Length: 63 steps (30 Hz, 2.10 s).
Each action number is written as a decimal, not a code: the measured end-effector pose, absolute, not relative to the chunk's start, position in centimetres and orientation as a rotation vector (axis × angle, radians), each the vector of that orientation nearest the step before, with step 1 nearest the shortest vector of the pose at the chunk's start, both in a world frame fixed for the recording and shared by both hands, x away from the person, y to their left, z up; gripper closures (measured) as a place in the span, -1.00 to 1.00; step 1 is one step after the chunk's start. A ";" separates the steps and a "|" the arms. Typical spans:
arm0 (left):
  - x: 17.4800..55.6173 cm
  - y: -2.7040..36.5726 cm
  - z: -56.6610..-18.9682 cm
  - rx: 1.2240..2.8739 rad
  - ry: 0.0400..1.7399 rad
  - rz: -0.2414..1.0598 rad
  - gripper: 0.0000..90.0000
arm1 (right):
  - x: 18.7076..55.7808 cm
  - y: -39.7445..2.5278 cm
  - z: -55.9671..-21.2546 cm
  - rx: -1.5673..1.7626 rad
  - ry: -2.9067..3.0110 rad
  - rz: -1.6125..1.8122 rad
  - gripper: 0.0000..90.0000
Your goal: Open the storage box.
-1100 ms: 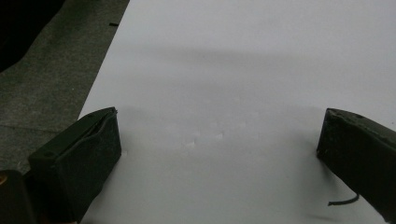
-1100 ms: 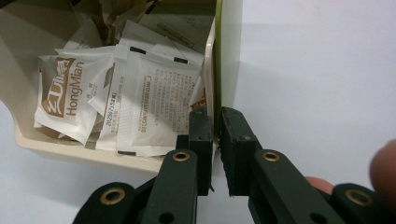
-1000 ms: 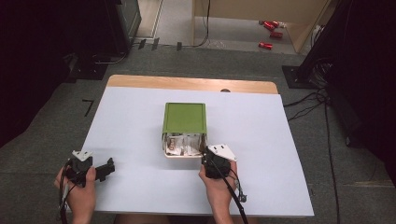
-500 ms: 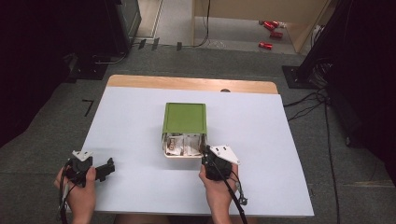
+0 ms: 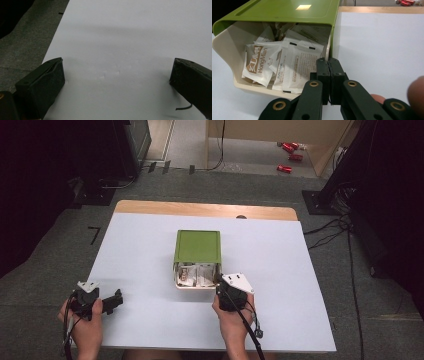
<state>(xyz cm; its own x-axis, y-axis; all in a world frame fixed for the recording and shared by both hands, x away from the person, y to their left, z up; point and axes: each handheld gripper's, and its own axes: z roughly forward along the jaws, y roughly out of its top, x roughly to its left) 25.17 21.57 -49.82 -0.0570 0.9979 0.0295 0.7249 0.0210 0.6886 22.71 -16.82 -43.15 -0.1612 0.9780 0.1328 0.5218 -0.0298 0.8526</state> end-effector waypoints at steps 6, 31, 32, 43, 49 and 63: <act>25.2 21.6 -49.8 1.752 1.833 0.761 -1.00 | 22.3 -16.8 -43.3 1.573 1.710 1.130 1.00; 25.2 21.6 -49.8 1.755 1.833 0.761 -1.00 | 18.7 -17.0 -43.2 1.568 1.742 1.146 1.00; 25.2 21.6 -49.8 1.755 1.833 0.761 -1.00 | 18.7 -17.0 -43.2 1.568 1.742 1.146 1.00; 25.2 21.6 -49.8 1.755 1.833 0.761 -1.00 | 17.1 -17.0 -43.2 1.572 1.754 1.147 1.00; 25.2 21.6 -49.8 1.756 1.833 0.761 -1.00 | 16.2 -17.1 -43.2 1.569 1.761 1.144 1.00; 25.2 21.6 -49.8 1.755 1.833 0.761 -1.00 | 16.0 -17.7 -42.7 1.572 1.745 1.180 0.63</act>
